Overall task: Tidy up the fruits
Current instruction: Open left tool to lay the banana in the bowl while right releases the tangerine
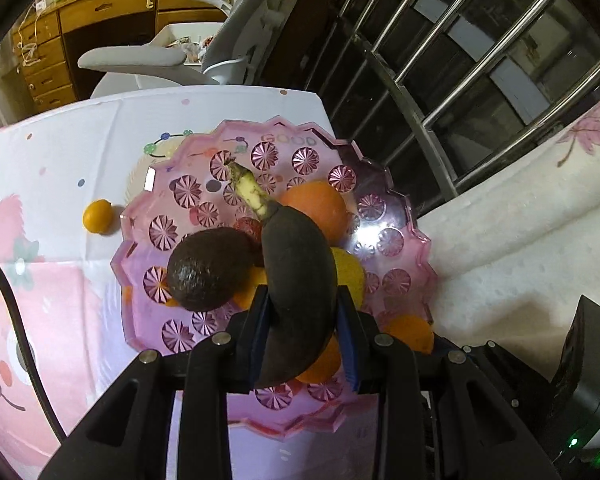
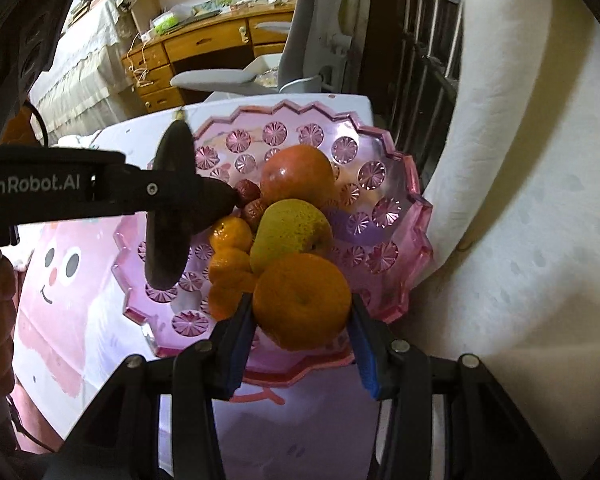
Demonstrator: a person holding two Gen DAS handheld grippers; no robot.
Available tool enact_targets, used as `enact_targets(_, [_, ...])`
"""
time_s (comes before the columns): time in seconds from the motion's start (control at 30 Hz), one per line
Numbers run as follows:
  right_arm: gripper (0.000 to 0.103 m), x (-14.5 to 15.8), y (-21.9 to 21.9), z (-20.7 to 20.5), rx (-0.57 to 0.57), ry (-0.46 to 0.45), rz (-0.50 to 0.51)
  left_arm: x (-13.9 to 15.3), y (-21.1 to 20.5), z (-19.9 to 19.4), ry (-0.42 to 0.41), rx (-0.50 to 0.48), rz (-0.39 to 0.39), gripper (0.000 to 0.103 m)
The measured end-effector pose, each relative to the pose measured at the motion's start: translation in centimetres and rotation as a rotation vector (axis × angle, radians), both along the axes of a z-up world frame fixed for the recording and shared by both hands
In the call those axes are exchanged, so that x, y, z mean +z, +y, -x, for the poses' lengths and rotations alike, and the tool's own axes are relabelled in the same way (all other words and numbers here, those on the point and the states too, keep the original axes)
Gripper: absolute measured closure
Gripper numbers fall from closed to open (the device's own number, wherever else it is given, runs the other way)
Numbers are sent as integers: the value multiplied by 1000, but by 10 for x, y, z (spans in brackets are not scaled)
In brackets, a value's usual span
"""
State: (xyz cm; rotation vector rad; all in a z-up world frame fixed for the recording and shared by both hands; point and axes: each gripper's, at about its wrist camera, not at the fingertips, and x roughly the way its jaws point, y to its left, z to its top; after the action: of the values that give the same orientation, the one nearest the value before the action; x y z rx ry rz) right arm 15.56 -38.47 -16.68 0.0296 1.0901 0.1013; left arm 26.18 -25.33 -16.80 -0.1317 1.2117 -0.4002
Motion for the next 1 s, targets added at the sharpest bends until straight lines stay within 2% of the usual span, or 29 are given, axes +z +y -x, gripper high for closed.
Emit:
enact_targets(0.1, [57,-6,0,-5,19,16,3,-4,-4,-3,10,-6,-7,73])
enact_targets(0.17, [57,-8,0,-9,25,21,7,-3,-5,-3,14,-5,-1,67])
enact_targets(0.3, [41,-7,1,-10,28,10,0,1,1,-4,1,0,6,63])
enact_targets(0.4, [35,-6,3,-9,32,20,2,4,12,-5,7,25,8,60])
enact_targets(0.47, [34,-4,5,-8,33,23,-15,7,21,-3,8,43,9,51])
enact_targets(0.6, [34,2,9,-6,20,20,-32,12,40,-2,13,69,-10,48])
enact_targets(0.67, [34,6,12,-6,15,15,-41,13,52,-1,22,86,-16,41])
enact_targets(1.0, [30,30,44,-10,13,-1,-106,19,114,12,64,135,-62,34])
